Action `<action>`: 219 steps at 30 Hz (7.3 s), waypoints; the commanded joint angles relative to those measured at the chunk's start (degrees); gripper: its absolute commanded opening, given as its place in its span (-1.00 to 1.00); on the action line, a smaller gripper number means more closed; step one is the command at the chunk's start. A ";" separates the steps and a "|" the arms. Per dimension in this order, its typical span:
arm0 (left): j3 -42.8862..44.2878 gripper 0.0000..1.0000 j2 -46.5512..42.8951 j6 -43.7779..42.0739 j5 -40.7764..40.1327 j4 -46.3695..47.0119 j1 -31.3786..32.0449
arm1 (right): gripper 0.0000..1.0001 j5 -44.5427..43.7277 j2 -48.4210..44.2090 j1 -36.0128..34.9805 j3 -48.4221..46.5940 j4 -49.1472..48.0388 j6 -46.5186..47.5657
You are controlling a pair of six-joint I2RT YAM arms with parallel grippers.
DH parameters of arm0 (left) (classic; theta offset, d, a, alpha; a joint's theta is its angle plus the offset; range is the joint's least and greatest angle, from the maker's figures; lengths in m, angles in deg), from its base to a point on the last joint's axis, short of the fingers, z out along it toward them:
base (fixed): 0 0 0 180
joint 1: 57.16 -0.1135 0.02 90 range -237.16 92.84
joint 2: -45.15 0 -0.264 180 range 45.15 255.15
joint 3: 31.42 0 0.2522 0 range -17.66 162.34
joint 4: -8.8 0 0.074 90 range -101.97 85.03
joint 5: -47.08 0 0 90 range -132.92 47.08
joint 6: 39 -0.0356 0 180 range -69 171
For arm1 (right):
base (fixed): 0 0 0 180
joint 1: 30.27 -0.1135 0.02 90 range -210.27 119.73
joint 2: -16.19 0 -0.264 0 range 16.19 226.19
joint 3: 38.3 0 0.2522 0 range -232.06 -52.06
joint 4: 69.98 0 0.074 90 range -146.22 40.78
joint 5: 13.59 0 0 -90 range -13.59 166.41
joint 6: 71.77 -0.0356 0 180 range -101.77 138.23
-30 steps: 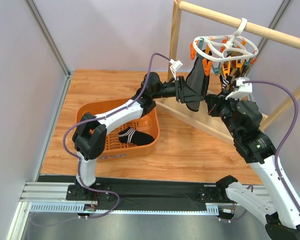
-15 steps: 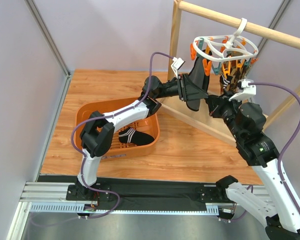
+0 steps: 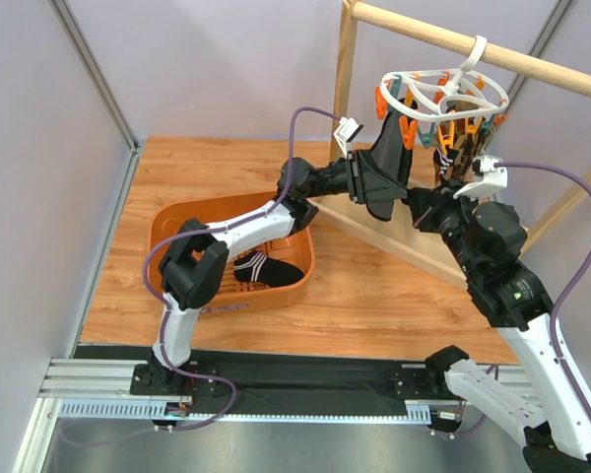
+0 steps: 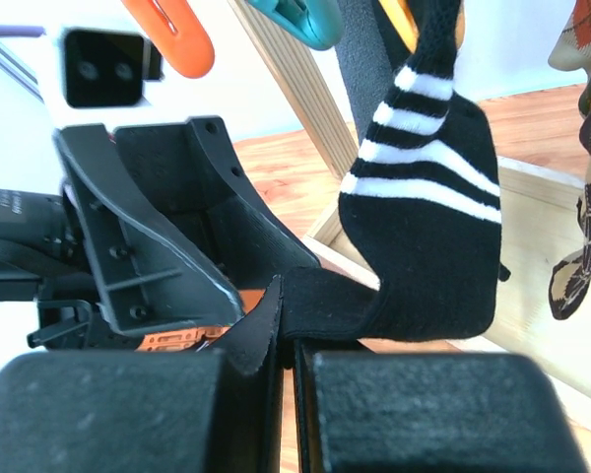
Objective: Remove the socks clipped to the hanger
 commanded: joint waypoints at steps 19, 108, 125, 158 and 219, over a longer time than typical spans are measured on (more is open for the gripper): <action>3.51 -0.23 3.95 9.20 -0.49 12.70 2.05 | -0.99 0.94 -0.19 0.36 -3.01 -0.88 -1.04; -4.66 -1.00 -2.55 9.11 0.83 5.49 3.28 | 0.11 33.37 17.21 28.40 -19.10 -9.84 15.92; -6.06 -1.00 -3.61 9.90 1.62 5.67 3.37 | 0.06 33.46 18.79 28.40 -17.60 -13.62 14.87; -9.74 -1.00 -12.47 -4.14 1.89 -16.97 2.58 | 0.10 28.54 14.85 28.31 -18.48 -7.14 13.37; -23.82 0.68 -53.00 -47.23 -15.52 -85.74 -17.11 | 0.18 3.06 21.51 27.69 20.90 -31.28 1.42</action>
